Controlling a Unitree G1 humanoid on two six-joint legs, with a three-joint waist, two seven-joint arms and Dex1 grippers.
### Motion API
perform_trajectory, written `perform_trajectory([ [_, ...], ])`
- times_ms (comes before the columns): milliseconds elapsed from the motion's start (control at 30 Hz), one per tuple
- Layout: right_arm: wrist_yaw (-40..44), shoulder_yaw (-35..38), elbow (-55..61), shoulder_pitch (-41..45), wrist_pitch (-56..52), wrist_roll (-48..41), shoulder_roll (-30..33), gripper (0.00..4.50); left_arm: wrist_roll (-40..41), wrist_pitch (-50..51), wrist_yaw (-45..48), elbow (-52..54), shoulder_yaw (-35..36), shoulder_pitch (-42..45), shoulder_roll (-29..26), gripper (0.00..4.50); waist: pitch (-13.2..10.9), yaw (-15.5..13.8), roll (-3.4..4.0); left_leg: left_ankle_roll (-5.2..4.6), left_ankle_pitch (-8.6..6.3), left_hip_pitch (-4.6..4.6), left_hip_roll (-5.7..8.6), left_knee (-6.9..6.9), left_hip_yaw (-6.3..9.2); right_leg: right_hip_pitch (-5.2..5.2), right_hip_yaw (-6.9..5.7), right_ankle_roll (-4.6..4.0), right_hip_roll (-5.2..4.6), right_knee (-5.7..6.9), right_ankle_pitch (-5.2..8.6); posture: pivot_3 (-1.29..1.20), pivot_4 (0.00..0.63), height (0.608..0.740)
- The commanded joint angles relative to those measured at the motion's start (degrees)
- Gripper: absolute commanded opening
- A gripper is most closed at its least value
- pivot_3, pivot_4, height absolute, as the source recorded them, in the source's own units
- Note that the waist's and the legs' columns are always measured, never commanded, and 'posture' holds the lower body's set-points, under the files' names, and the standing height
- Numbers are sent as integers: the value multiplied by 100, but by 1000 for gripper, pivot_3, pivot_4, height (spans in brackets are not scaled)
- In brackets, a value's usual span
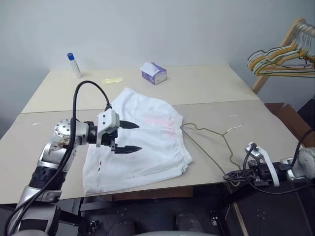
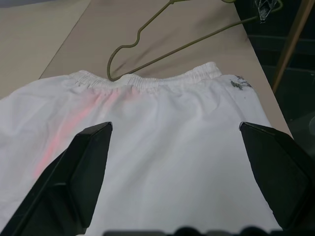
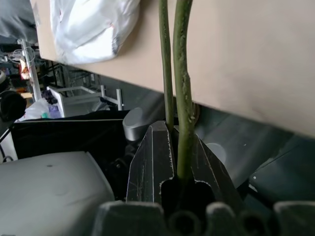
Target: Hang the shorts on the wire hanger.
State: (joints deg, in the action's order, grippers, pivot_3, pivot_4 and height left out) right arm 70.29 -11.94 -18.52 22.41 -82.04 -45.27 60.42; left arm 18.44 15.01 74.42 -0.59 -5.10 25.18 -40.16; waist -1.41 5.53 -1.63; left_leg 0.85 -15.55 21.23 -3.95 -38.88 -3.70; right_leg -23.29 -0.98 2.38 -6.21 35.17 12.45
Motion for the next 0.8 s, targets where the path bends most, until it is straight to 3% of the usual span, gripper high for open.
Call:
perform_trajectory([
  [33, 320, -96, -421, 256, 322, 255, -113, 0, 122, 4, -50, 204, 123, -1, -48, 4480, 0, -10, 0, 0, 0, 0, 0, 0, 0, 0, 0, -2, 0, 1, -2, -81, 0, 740],
  [467, 806, -39, -478, 471, 513, 438, -382, 0, 15, -117, -133, 70, 59, -48, -8, 4480, 0, -62, 2, 0, 0, -1, 1, -2, -1, 0, 0, -3, 0, 3, -5, -72, 0, 740],
  [800, 1106, -598, -754, 993, 690, 899, -667, 0, -14, -133, -238, 155, 27, -125, 12, 4480, 1, -148, 5, 0, 0, -3, 1, -5, -3, 0, 1, -3, 0, 7, -6, -49, 0, 740],
])
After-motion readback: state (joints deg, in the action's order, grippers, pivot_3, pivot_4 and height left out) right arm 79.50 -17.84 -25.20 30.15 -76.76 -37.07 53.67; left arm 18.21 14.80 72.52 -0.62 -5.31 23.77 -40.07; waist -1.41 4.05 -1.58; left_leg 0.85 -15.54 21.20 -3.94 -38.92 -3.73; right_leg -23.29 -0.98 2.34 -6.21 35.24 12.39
